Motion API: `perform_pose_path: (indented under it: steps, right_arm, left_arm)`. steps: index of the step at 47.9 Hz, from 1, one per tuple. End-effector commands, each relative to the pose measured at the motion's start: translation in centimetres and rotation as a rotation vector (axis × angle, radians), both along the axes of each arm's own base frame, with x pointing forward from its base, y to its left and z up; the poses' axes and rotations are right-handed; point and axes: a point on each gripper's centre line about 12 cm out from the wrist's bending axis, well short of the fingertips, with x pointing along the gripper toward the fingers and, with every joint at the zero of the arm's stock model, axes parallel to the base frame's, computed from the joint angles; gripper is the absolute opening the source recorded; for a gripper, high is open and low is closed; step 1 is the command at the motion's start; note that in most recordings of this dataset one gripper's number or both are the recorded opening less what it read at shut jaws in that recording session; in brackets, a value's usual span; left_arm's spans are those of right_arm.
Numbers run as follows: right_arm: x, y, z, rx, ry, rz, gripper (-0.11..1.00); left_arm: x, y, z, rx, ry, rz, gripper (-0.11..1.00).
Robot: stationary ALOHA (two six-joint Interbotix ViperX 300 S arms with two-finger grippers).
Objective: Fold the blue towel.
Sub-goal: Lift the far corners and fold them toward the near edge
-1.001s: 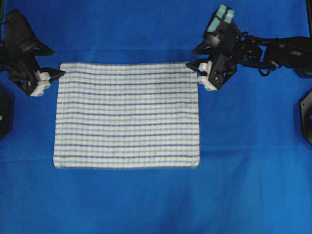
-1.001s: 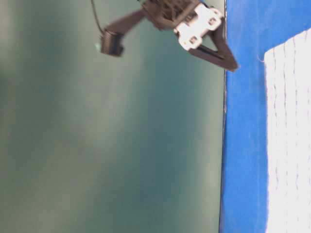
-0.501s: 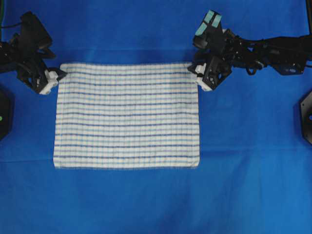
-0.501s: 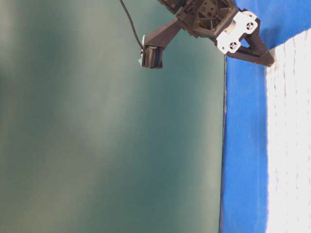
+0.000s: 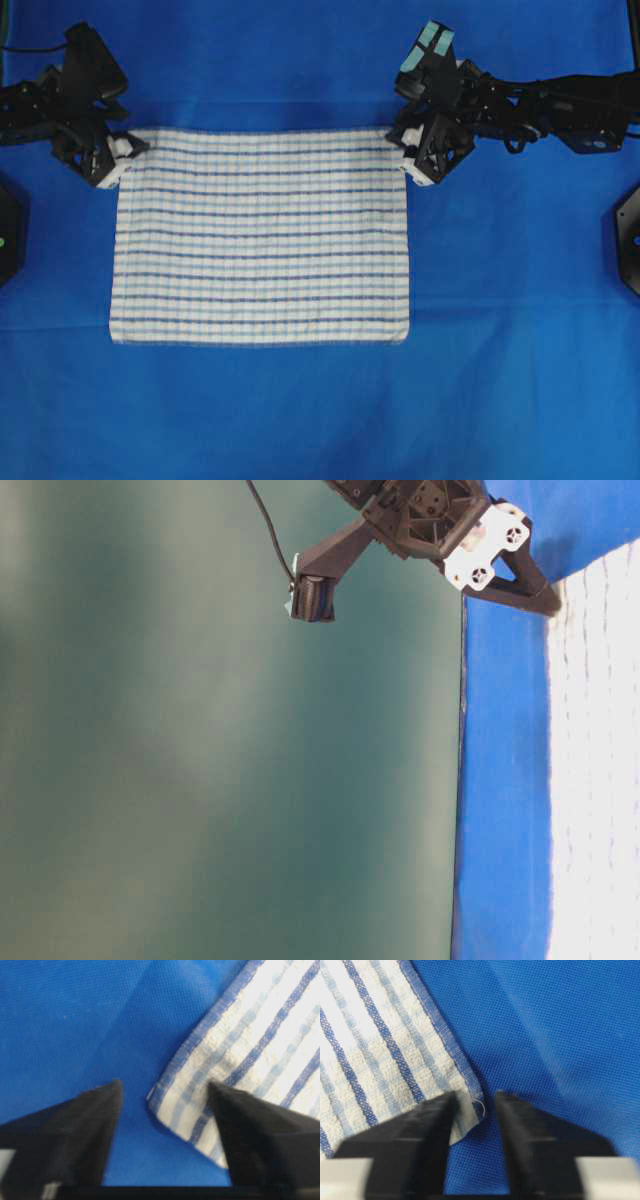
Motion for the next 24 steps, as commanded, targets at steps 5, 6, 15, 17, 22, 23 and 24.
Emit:
perform_pose_path:
  steps: [5,6,15,17,22,23,24]
  right_arm:
    - [0.8,0.7,0.8,-0.008,-0.012,0.029,0.07]
    - [0.8,0.7,0.8,-0.007,-0.009,0.031,0.05]
    - [1.2,0.8,1.2,-0.011,-0.02,0.036,0.05]
    - [1.3,0.7,1.4,-0.016,-0.028,0.035,0.05]
    - [1.5,0.5,2.2,-0.025,-0.048,0.033,0.05]
    - [1.5,0.5,2.5,-0.028,-0.053,0.033,0.05]
    - [1.4,0.4,2.6,-0.029,-0.058,0.032,0.05]
  left_arm:
    - [0.7,-0.4,0.1,-0.001,0.009,-0.037,0.24]
    - [0.7,-0.5,0.1,0.001,0.009,-0.043,0.19]
    - [0.7,-0.8,0.1,-0.02,0.044,-0.057,0.02]
    - [0.6,-0.9,0.3,-0.027,0.052,-0.056,0.02]
    - [0.7,-0.8,1.0,-0.023,0.047,-0.058,0.02]
    - [0.8,-0.8,1.2,-0.019,0.042,-0.059,0.02]
    - [0.9,-0.7,1.5,-0.014,0.033,-0.059,0.02]
